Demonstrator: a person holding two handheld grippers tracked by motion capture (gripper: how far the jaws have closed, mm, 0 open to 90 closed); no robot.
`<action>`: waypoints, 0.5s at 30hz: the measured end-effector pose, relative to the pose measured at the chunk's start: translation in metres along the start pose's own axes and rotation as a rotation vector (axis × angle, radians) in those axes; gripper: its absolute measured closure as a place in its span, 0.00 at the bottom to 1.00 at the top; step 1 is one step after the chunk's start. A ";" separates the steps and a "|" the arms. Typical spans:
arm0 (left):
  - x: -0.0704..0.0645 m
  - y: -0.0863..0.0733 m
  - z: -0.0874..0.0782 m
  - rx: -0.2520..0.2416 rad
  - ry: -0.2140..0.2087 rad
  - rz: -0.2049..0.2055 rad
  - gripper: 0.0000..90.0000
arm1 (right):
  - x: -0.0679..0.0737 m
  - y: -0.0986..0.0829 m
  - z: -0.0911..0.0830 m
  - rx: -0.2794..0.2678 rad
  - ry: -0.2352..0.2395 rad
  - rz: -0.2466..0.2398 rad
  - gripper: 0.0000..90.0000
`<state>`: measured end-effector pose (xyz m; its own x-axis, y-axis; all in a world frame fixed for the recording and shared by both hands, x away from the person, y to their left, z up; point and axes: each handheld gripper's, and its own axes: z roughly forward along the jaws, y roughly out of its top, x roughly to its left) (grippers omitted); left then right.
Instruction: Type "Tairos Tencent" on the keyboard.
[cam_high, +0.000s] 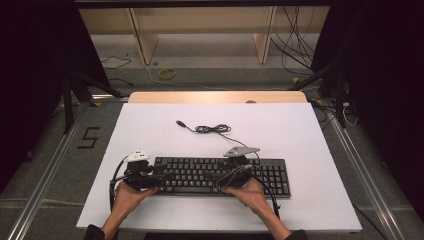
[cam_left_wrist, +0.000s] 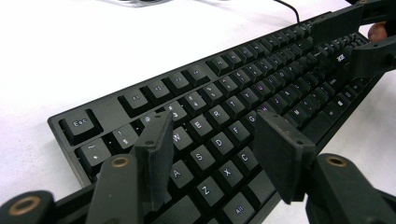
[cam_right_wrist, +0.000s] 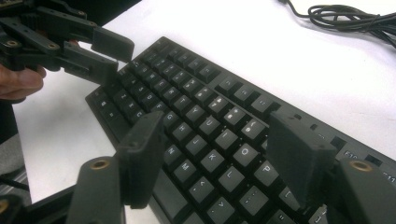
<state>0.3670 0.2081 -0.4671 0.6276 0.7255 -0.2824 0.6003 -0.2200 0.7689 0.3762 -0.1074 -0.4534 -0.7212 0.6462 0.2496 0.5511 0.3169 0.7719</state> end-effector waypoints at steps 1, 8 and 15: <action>0.000 0.000 0.000 0.001 0.000 0.000 0.53 | 0.000 0.000 0.000 -0.003 0.002 0.005 0.41; 0.000 0.000 0.003 0.018 0.003 0.013 0.58 | 0.001 -0.001 -0.003 -0.009 0.014 0.007 0.38; 0.001 0.000 0.006 0.041 0.012 0.013 0.68 | 0.004 -0.002 -0.004 -0.013 0.022 0.003 0.35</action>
<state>0.3704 0.2048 -0.4704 0.6296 0.7303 -0.2650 0.6120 -0.2562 0.7482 0.3709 -0.1085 -0.4515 -0.7291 0.6312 0.2646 0.5477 0.3063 0.7786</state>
